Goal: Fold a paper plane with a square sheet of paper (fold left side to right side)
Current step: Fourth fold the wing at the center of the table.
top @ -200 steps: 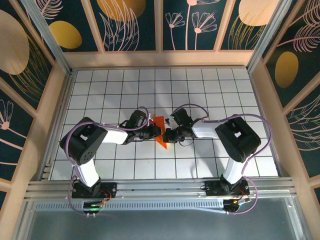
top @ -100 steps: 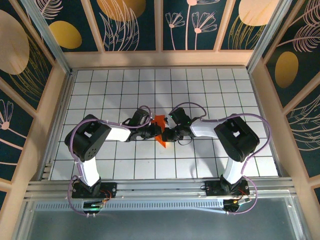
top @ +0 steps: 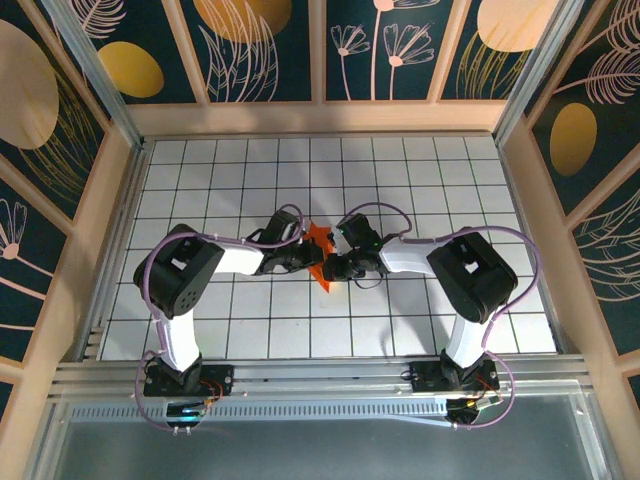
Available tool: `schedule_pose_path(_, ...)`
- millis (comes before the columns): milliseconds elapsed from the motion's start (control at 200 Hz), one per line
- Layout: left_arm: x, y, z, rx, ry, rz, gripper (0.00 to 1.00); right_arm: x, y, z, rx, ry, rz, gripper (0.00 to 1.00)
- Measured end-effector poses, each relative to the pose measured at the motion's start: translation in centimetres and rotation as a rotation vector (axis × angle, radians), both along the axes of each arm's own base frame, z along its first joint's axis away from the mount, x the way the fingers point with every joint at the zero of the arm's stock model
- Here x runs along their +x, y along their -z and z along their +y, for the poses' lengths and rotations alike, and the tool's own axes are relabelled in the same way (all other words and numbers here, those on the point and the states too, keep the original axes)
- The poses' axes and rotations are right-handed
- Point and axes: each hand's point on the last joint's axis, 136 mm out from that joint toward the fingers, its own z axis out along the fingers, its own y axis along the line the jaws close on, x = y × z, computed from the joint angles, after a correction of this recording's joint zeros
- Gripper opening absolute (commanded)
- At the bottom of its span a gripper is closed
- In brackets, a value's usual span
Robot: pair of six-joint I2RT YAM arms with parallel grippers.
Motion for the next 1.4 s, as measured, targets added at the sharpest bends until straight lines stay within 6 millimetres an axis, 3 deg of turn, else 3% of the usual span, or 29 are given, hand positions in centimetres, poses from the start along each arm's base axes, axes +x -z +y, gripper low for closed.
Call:
schedule_pose_path(716,8.2,-0.1,3.1,0.045,-0.072,-0.062,0.00,0.7,0.0,0.3,0.006,0.008,-0.028,0.00)
schedule_pose_path(1036,10.0,-0.1,3.2,0.030,-0.071,-0.051,0.00,1.4,0.0,0.5,0.010,0.010,-0.057,0.00)
schedule_pose_path(1401,14.9,-0.3,6.1,0.054,-0.154,-0.103,0.00,1.4,0.0,0.5,0.011,0.001,-0.066,0.00)
